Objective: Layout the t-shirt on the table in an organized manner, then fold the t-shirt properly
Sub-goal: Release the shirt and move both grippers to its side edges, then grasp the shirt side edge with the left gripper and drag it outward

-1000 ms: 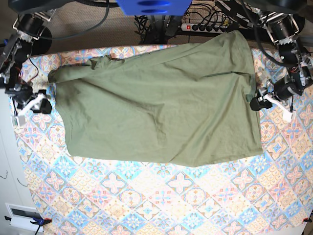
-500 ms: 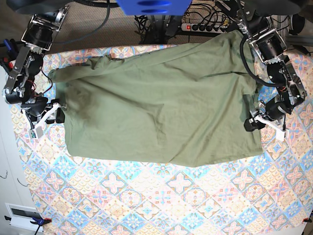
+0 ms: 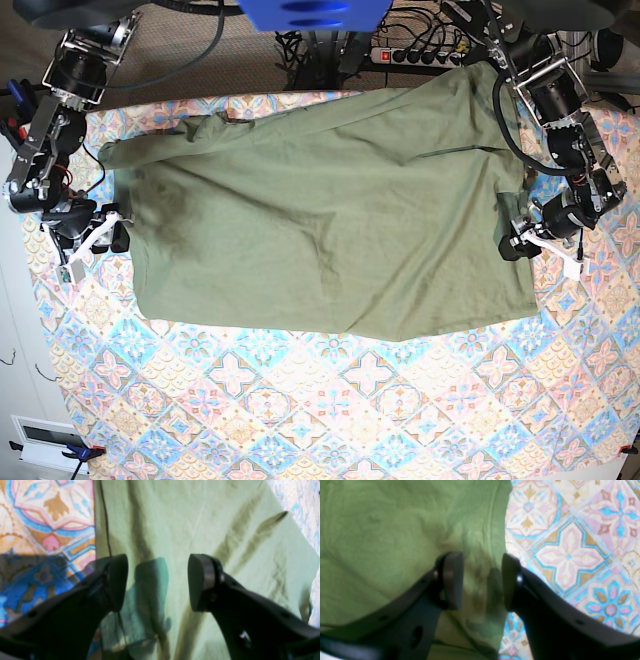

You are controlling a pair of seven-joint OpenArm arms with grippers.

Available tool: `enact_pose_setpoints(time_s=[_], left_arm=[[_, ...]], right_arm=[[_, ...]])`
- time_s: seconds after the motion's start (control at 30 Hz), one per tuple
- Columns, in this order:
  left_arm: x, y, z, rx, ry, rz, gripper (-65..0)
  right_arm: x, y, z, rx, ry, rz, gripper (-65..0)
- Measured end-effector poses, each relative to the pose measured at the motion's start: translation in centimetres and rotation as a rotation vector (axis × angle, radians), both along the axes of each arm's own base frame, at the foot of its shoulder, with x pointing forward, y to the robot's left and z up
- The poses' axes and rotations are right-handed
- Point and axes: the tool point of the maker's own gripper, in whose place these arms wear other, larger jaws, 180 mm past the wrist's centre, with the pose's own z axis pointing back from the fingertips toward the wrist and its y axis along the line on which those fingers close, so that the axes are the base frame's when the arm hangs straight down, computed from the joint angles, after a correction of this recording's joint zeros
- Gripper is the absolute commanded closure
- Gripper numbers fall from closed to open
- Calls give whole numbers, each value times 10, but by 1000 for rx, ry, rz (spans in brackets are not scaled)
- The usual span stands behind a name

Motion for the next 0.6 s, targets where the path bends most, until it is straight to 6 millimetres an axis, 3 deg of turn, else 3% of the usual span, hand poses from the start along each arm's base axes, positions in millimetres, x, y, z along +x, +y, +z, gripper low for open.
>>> enact_pose_setpoints(time_s=[0.6], left_arm=[[-11,1,-10,2,13,14,-371]], right_arm=[[0,0,0,0,1,0,-244]])
